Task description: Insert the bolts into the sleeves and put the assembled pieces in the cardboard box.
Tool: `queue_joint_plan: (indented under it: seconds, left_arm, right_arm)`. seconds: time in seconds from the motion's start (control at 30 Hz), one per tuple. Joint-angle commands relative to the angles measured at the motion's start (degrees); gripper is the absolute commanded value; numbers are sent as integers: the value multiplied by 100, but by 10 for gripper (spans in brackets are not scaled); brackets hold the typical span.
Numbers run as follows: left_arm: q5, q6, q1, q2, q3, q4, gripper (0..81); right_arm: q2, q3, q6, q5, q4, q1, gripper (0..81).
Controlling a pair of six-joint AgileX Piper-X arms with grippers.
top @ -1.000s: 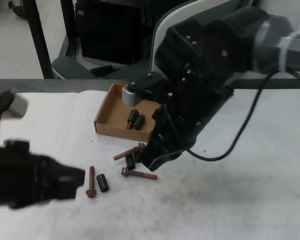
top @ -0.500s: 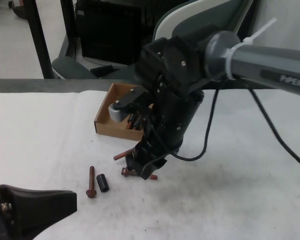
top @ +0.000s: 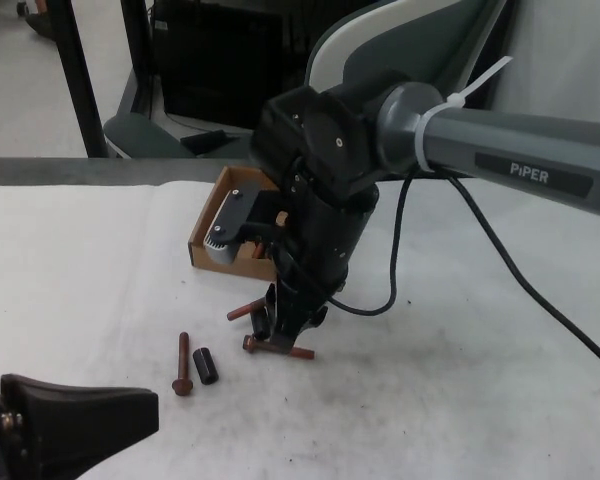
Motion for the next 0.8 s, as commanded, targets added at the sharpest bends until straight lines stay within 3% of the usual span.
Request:
queue_joint_plan:
  seconds: [0.0, 0.77]
  left_arm:
    - [59, 0, -20, -61, 11, -61, 4]
    - [59, 37, -20, -61, 11, -59, 4]
  right_arm:
    - [63, -71, -68, -6, -34, -5, 477]
    - [927, -708, 257, -74, -56, 186, 477]
